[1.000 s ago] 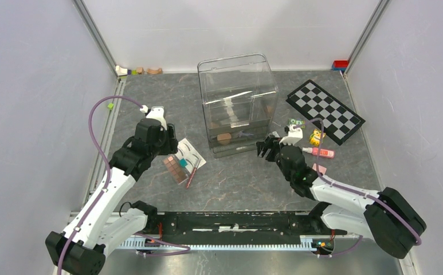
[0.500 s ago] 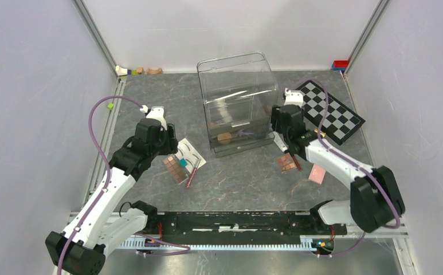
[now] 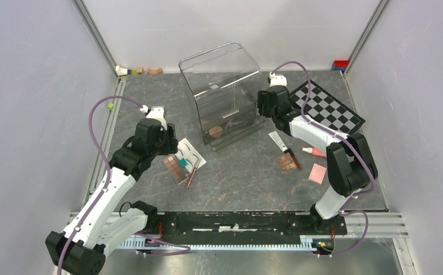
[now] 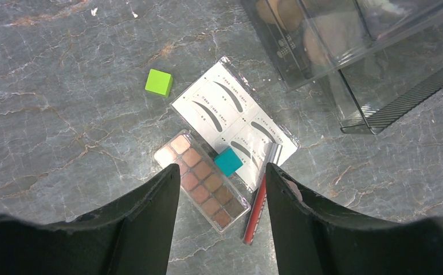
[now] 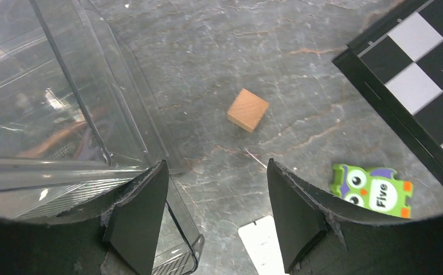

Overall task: Organize the makeup
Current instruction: Open the drawer in the storage box.

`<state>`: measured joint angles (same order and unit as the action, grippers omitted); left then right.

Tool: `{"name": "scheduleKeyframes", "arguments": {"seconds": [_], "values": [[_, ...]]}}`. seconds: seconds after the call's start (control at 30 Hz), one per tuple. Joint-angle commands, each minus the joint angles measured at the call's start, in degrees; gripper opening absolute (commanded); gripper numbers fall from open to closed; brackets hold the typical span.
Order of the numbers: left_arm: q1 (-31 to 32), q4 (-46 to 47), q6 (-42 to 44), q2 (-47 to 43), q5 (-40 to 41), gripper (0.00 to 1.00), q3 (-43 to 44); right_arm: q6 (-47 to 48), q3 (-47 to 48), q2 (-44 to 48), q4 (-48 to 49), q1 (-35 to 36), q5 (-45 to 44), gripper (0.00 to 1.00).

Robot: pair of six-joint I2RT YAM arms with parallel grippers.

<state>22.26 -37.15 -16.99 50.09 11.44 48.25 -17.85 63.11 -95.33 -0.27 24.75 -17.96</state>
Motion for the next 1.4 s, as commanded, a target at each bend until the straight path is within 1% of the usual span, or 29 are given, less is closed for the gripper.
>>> {"name": "scheduleKeyframes", "arguments": {"seconds": [0.0, 0.07, 0.2, 0.43, 0.5, 0.57, 0.67, 0.73, 0.8, 0.9, 0.93, 1.07, 1.2, 1.27, 1.37], "values": [[-0.1, 2.1, 2.2, -0.1, -0.5, 0.63, 0.4, 1.7, 3.4, -1.1, 3.3, 0.5, 4.2, 0.70], [-0.1, 2.1, 2.2, -0.1, -0.4, 0.63, 0.3, 1.6, 1.0, 0.1, 4.5, 0.2, 5.3, 0.70], [0.0, 2.1, 2.2, 0.1, -0.6, 0.63, 0.4, 1.1, -3.1, 1.8, 6.6, -0.4, 10.9, 0.68], [-0.1, 2.1, 2.2, 0.4, -0.8, 0.63, 0.4, 0.3, -9.0, 6.0, 8.4, -0.4, 13.0, 0.68], [-0.1, 2.1, 2.2, 0.3, -0.8, 0.63, 0.4, 0.5, -9.9, 7.4, 8.1, -0.4, 12.5, 0.68], [-0.1, 2.1, 2.2, 0.4, -0.8, 0.63, 0.4, 0.9, -10.7, 9.4, 7.6, -0.4, 10.3, 0.68], [-0.1, 2.1, 2.3, 0.3, -0.8, 0.63, 0.4, 1.0, -12.7, 14.0, 7.4, -0.4, 7.1, 0.69], [-0.1, 2.1, 2.2, 0.1, -0.7, 0.63, 0.4, -0.1, -15.0, 17.5, 8.0, -0.4, 6.8, 0.70], [-0.1, 2.1, 2.2, 0.1, -0.6, 0.63, 0.4, -3.4, -18.9, 21.3, 9.9, -0.4, 8.9, 0.71], [-0.1, 2.1, 2.2, 0.2, -0.7, 0.63, 0.4, -13.7, -25.7, 26.0, 13.8, 0.1, 12.7, 0.73], [-0.2, 2.1, 2.2, 0.1, -0.8, 0.63, 0.5, -17.9, -28.9, 27.5, 16.4, 0.8, 13.2, 0.74], [-0.1, 2.1, 2.2, 0.2, -0.8, 0.63, 0.5, -32.4, -39.3, 30.9, 27.3, 6.5, 9.9, 0.81], [-0.2, 2.1, 2.2, 0.3, -0.9, 0.63, 0.4, -42.2, -42.1, 29.5, 34.0, 13.2, 4.7, 0.89], [-0.2, 2.1, 2.2, 0.2, -0.9, 0.63, 0.5, -45.6, -42.4, 27.8, 37.1, 14.9, 3.0, 0.93], [-0.2, 2.1, 2.3, 0.2, -0.7, 0.63, 0.5, -50.5, -42.3, 25.1, 39.4, 15.8, 1.5, 0.98]]}}
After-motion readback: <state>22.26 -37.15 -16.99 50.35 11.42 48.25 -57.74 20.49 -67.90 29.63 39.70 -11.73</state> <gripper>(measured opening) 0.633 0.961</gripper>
